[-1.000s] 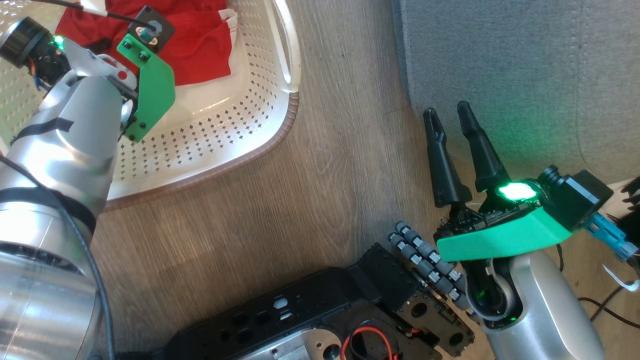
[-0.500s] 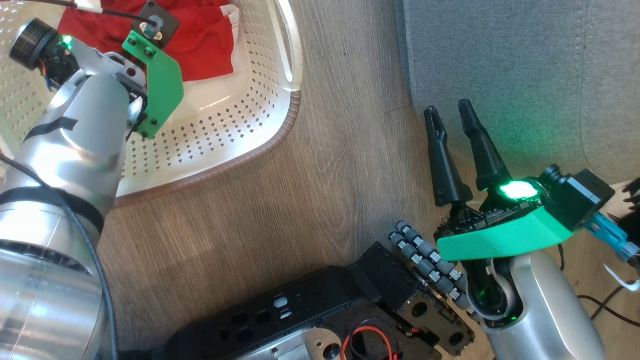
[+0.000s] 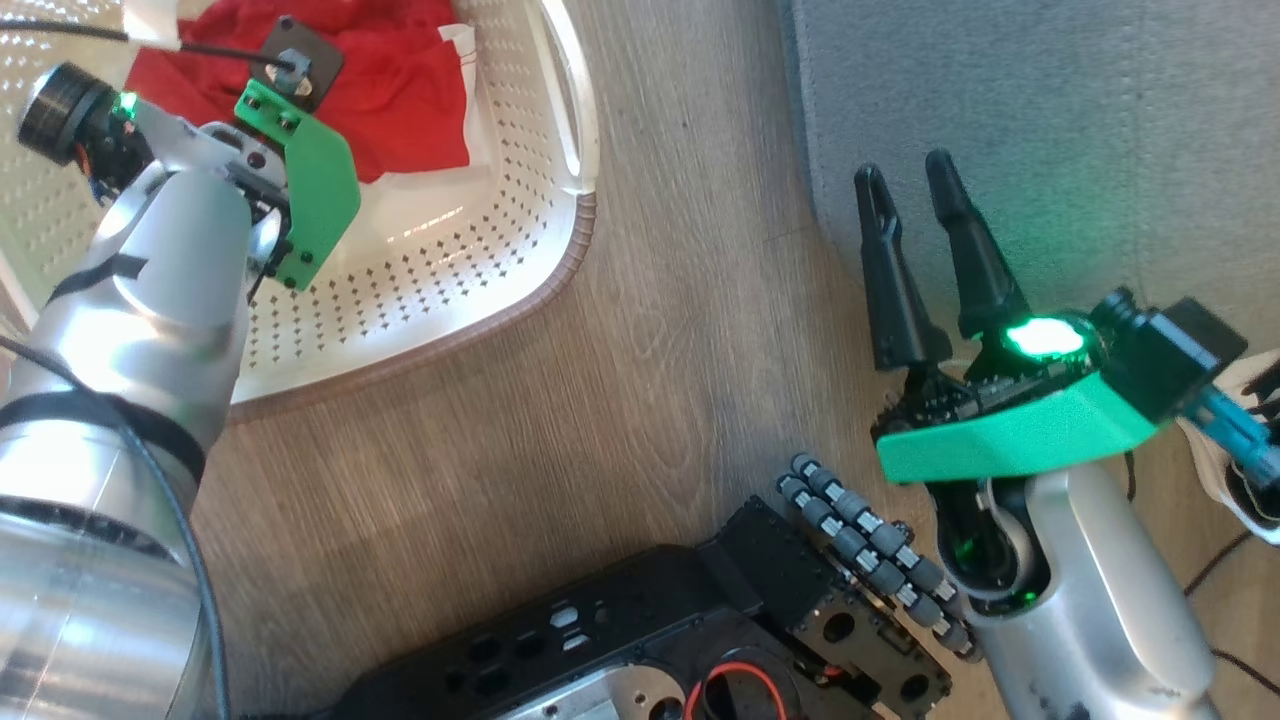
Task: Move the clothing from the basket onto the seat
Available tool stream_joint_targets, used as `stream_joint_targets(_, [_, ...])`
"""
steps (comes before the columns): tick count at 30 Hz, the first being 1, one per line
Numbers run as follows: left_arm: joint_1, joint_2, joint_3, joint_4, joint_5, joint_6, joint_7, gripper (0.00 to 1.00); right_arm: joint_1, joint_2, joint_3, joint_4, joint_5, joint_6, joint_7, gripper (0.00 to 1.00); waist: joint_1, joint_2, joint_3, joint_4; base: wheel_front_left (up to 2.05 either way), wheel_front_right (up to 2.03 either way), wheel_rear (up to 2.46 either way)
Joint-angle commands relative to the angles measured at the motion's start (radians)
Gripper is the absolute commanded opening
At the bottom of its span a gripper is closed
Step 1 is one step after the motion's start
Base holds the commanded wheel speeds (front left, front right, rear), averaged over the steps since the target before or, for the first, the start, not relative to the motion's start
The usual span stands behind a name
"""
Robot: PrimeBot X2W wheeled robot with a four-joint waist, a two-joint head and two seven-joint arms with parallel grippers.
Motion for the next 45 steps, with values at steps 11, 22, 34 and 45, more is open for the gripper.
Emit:
stream_joint_targets(11, [0.181,-0.009,0.085,-0.012,-0.112,0.038,-0.175,0.0,-0.038,0.0,0.023,0.066,-0.01,0.007,-0.009,1.0,0.0,0.0,-0.233,0.015,0.0,0.0,0.0])
stream_joint_targets(22, [0.342,-0.077,0.14,-0.059,-0.204,0.045,-0.299,0.0,0.04,0.0,-0.005,0.149,-0.091,0.007,-0.009,1.0,0.0,0.0,-0.557,0.118,0.0,0.0,0.0])
stream_joint_targets(34, [0.539,-0.044,0.267,-0.509,-0.202,0.108,-0.301,0.0,0.144,-0.007,-0.02,0.194,-0.105,0.007,-0.009,1.0,0.0,0.0,-0.802,0.197,0.0,0.0,0.0])
stream_joint_targets(45, [0.715,-0.066,0.436,-0.975,-0.159,0.089,-0.301,0.0,0.221,-0.015,-0.018,0.211,-0.12,0.007,-0.009,1.0,0.0,0.0,-0.965,0.237,0.0,0.0,0.0])
